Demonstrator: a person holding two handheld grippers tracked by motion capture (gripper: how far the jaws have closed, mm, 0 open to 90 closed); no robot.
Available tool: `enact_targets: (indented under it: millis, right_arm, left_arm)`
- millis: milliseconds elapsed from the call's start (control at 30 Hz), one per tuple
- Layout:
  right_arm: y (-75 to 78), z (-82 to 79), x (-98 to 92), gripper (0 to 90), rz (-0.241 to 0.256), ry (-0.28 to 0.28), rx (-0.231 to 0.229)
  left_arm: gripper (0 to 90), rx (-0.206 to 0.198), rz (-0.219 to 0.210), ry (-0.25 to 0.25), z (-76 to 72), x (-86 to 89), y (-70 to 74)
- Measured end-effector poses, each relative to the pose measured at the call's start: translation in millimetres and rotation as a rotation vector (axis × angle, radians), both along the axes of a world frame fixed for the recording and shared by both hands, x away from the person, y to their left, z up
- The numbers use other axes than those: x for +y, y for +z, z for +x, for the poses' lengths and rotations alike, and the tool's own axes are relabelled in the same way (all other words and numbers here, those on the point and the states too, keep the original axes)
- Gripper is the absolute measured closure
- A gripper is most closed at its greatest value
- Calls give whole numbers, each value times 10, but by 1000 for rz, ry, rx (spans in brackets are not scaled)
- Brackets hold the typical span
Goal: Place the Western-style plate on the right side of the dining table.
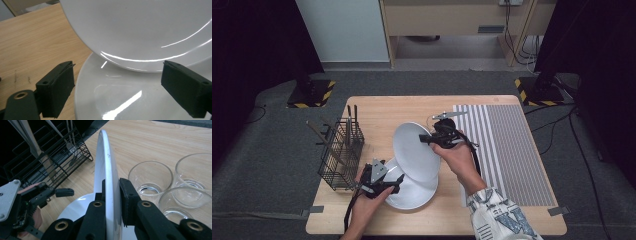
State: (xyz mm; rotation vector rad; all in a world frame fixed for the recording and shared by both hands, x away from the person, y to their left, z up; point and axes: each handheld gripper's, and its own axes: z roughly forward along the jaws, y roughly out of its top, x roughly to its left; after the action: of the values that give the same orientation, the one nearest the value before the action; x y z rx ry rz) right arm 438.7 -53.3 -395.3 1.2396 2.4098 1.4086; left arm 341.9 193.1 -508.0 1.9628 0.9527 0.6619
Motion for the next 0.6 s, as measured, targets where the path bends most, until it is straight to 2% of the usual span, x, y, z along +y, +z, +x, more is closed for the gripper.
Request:
enact_targets:
  millis: [200,600]
  right_arm:
    - [1,5,13,832,11,-8,4]
    - [14,7,-18,833,13,-14,4]
  left_arm:
    - [51,-1,-10,-17,-8,-13,2]
    - [49,11,-8,-39,-22,-57,-8]
